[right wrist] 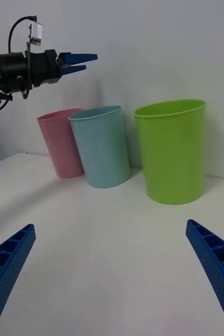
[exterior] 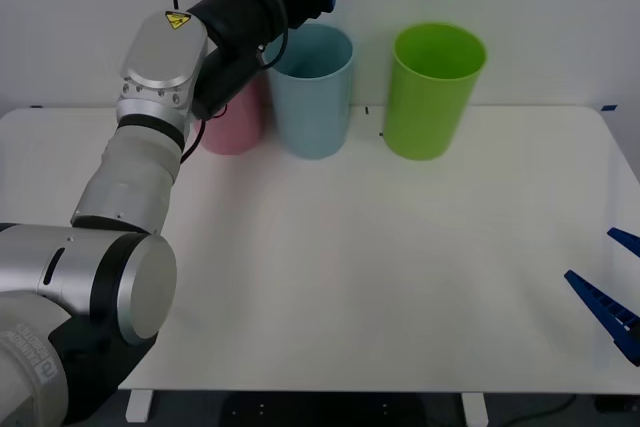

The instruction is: Grasp the object on the table and drop it into the matching bin: aluminum can to the light blue bin, PET bottle to the pink bin.

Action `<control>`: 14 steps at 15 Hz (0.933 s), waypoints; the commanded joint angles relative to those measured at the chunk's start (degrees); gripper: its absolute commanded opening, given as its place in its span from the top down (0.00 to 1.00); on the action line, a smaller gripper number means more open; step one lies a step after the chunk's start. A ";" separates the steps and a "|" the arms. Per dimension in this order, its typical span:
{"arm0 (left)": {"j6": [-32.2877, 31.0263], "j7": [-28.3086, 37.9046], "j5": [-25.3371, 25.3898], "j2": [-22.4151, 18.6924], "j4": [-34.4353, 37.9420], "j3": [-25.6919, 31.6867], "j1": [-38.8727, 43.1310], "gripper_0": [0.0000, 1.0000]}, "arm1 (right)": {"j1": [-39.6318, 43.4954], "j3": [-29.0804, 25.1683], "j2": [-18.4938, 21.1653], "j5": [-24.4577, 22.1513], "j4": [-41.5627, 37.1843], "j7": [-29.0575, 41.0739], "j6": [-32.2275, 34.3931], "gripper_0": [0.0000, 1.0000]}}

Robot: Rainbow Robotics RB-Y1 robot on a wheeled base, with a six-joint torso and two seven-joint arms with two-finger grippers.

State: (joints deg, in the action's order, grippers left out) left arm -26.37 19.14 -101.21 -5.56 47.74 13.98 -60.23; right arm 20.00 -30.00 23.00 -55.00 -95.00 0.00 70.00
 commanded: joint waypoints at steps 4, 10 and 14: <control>-2.99 -1.65 17.81 -8.85 9.83 -9.67 10.58 0.00 | 0.00 0.00 0.00 0.00 0.00 0.00 0.00 0.00; -4.92 -2.71 33.45 -19.92 24.16 -15.83 24.55 0.00 | 0.00 0.00 0.00 0.00 0.00 0.00 0.00 0.00; -9.76 -4.47 35.56 -22.56 30.66 -12.22 33.25 0.00 | 0.00 0.00 0.00 0.00 0.00 0.00 0.00 0.00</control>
State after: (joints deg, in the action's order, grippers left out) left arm -34.72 15.08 -65.63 -27.97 77.47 0.73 -28.43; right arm 20.00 -30.00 23.00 -55.00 -95.00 0.00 70.00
